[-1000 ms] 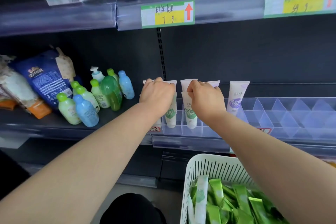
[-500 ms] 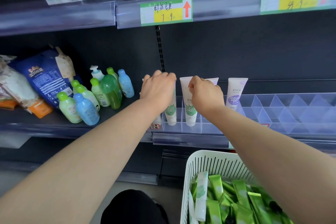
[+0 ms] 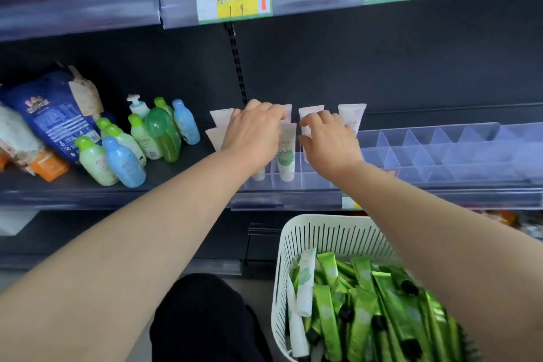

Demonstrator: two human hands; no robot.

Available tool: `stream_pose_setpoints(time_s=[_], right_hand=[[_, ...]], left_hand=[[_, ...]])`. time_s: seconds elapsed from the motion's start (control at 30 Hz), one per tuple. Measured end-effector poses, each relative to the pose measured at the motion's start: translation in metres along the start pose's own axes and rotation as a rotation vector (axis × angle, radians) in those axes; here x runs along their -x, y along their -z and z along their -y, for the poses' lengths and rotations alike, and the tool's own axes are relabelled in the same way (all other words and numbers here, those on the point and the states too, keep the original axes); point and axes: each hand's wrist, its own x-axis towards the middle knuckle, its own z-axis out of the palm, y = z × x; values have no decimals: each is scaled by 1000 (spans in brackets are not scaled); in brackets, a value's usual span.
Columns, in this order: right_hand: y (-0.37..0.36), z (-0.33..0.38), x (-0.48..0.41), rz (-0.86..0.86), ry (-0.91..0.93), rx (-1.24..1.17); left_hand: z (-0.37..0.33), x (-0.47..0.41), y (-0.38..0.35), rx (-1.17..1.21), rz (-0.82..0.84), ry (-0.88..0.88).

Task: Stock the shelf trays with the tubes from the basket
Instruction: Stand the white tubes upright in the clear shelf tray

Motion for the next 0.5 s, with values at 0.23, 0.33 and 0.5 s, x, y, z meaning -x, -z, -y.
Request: stream_pose_setpoints(time_s=[0.23,0.33,0.5], right_hand=[[-9,-42,78,-21,19,44],[-24,-56,114,59,-6,60],[-52,-70,157,297,-47,77]], left_hand=[[-33,42,-24,143,36,-155],[-44,60,-45,166,111,-211],[-57,87,-82,176,255,-201]])
